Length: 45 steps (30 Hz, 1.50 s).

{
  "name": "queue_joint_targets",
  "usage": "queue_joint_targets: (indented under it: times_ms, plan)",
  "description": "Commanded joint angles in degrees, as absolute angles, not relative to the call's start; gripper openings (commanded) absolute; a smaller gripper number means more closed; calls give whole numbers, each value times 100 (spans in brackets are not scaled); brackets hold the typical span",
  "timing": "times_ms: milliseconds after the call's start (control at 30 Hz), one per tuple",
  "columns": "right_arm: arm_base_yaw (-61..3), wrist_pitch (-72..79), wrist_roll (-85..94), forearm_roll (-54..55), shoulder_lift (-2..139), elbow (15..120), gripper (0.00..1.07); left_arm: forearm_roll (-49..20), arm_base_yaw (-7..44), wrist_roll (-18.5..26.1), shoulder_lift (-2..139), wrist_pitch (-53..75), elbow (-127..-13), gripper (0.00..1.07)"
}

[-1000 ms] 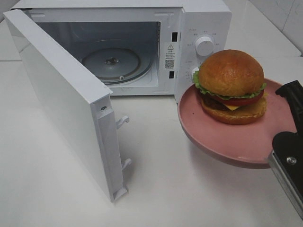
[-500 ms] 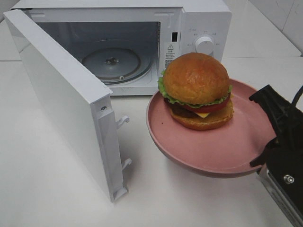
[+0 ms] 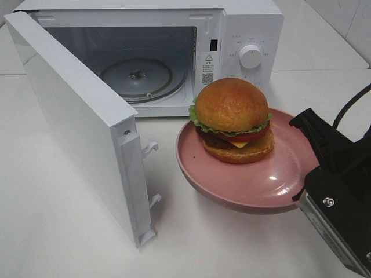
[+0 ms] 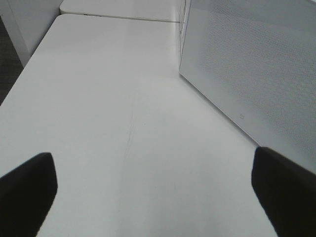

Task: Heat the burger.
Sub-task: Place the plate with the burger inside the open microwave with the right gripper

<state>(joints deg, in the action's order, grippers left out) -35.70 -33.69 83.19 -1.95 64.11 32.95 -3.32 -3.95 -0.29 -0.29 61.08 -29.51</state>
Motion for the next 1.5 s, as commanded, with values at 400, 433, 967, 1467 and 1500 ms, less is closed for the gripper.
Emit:
queue_joint_targets:
  times_ms: [400,433,967,1467,1500]
  plan:
    - [-3048,-2813,9683,710,6749,3650,0,-327,-401,-80,-52,6096,-3002,100]
    - [-3048,-2813,9683,710,6749,3650,0,-327,-401,-80,-52,6096,-3002,100]
    - [-3140,-2504,9654,762,7489,4320,0,-327,-401,-80,-52,6096,-3002,100]
    - [-3249,-2137,9654,630,8130,4778,0,-327,-401,-80,-52,6096,-3002,100]
    - [-3249,-2091,9654,596,8159,4778,0,-327,-401,-80,-52,6096,-3002,100]
